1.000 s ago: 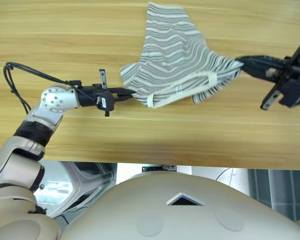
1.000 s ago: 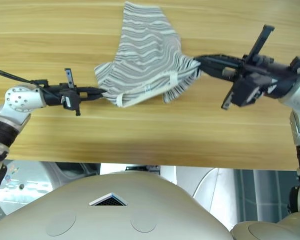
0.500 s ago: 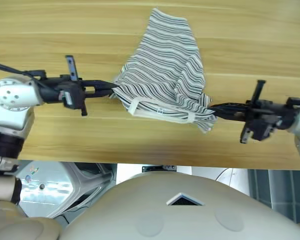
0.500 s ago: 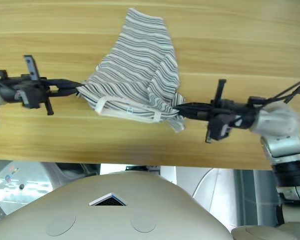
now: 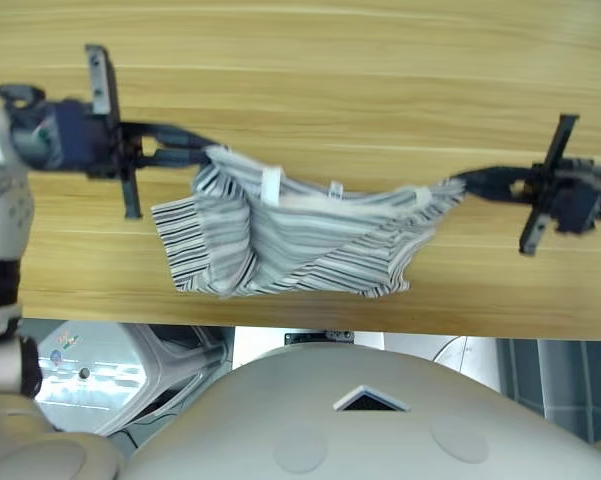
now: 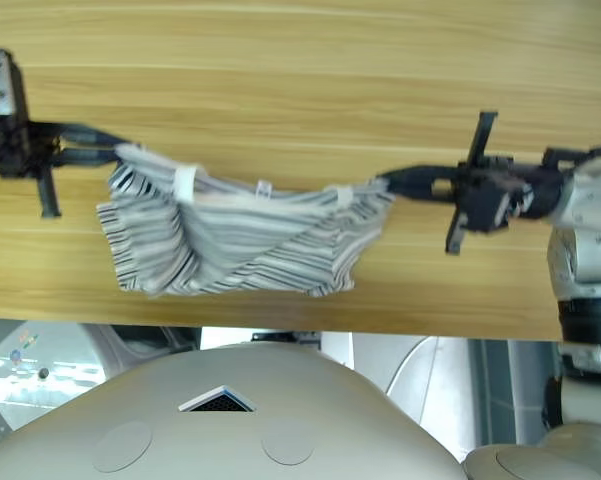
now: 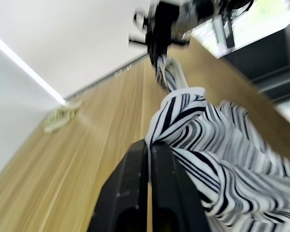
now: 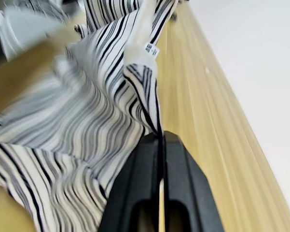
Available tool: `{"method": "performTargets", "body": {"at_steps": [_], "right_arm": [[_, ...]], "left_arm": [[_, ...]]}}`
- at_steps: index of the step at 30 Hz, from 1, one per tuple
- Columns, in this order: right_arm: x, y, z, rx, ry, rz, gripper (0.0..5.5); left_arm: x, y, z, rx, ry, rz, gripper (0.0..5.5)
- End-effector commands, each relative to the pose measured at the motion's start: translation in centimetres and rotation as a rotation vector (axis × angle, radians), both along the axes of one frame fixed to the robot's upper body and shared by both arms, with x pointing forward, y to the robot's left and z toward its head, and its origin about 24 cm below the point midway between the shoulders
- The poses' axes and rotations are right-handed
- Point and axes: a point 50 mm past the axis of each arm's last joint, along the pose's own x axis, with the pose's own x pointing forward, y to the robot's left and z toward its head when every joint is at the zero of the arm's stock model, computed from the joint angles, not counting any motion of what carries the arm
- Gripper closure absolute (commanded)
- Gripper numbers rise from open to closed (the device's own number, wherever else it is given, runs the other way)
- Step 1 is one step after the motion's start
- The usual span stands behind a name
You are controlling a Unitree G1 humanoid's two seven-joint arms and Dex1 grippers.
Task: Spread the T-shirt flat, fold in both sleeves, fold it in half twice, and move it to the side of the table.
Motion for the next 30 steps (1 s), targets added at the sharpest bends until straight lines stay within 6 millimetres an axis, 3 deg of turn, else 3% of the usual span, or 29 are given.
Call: {"method": "performTargets", "body": {"at_steps": [1,2,3,4,5,6,7,8,9,10,11,12,14,16,21,24,27,30], "right_arm": [[14.1,-0.1,18.6,0.284,-0.509,-0.934,5.5],[12.2,-1.9,25.7,0.584,-0.692,-1.139,5.5],[9.0,-3.5,31.0,0.84,-0.866,-1.23,5.5],[6.2,-4.5,34.1,0.989,-0.998,-1.24,5.5],[4.5,-4.7,35.6,1.034,-1.085,-1.191,5.5],[4.8,-4.0,34.8,0.918,-1.111,-1.082,5.5],[6.2,-3.2,32.6,0.756,-1.069,-0.989,5.5],[8.5,-2.2,27.4,0.491,-0.969,-0.854,5.5],[10.0,-1.6,20.0,0.196,-0.833,-0.706,5.5],[10.2,-1.4,13.6,0.018,-0.685,-0.598,5.5],[9.2,-1.1,8.2,-0.121,-0.557,-0.462,5.5],[8.2,-0.9,5.4,-0.164,-0.457,-0.391,5.5],[5.8,0.2,2.8,-0.207,-0.307,-0.214,5.5],[3.9,0.9,2.3,-0.232,-0.235,-0.084,5.5],[0.6,1.9,2.6,-0.223,-0.163,0.088,5.5],[-1.1,2.6,2.8,-0.195,-0.128,0.164,5.5],[-2.3,2.9,2.3,-0.203,-0.081,0.219,5.5],[-3.7,3.4,-0.4,-0.28,0.004,0.267,5.5]], "left_arm": [[13.1,-2.9,15.4,-0.115,-0.484,0.873,5.47],[11.7,-2.0,23.3,-0.487,-0.652,1.112,5.47],[8.4,-0.9,29.9,-0.872,-0.736,1.188,5.47],[5.3,0.1,34.0,-1.115,-0.798,1.177,5.47],[3.1,0.4,36.2,-1.182,-0.904,1.136,5.47],[2.8,-0.2,36.1,-1.012,-1.095,1.13,5.47],[4.1,-1.2,34.5,-0.809,-1.17,1.08,5.47],[7.1,-2.6,29.8,-0.533,-1.111,0.943,5.47],[9.7,-4.0,22.0,-0.219,-1.013,0.694,5.47],[10.6,-4.5,14.9,-0.07,-0.85,0.528,5.47],[9.7,-4.8,7.8,0.059,-0.729,0.33,5.47],[8.3,-4.9,3.2,0.091,-0.626,0.219,5.47],[4.5,-5.1,-3.1,0.136,-0.47,0.044,5.47],[1.3,-5.6,-5.6,0.139,-0.373,-0.074,5.47],[-3.9,-5.6,-6.4,0.139,-0.247,-0.236,5.47],[-5.1,-5.3,-6.0,0.152,-0.234,-0.255,5.47],[-5.1,-4.9,-5.3,0.181,-0.233,-0.242,5.47],[-4.9,-4.0,-5.9,0.268,-0.229,-0.222,5.47]]}}
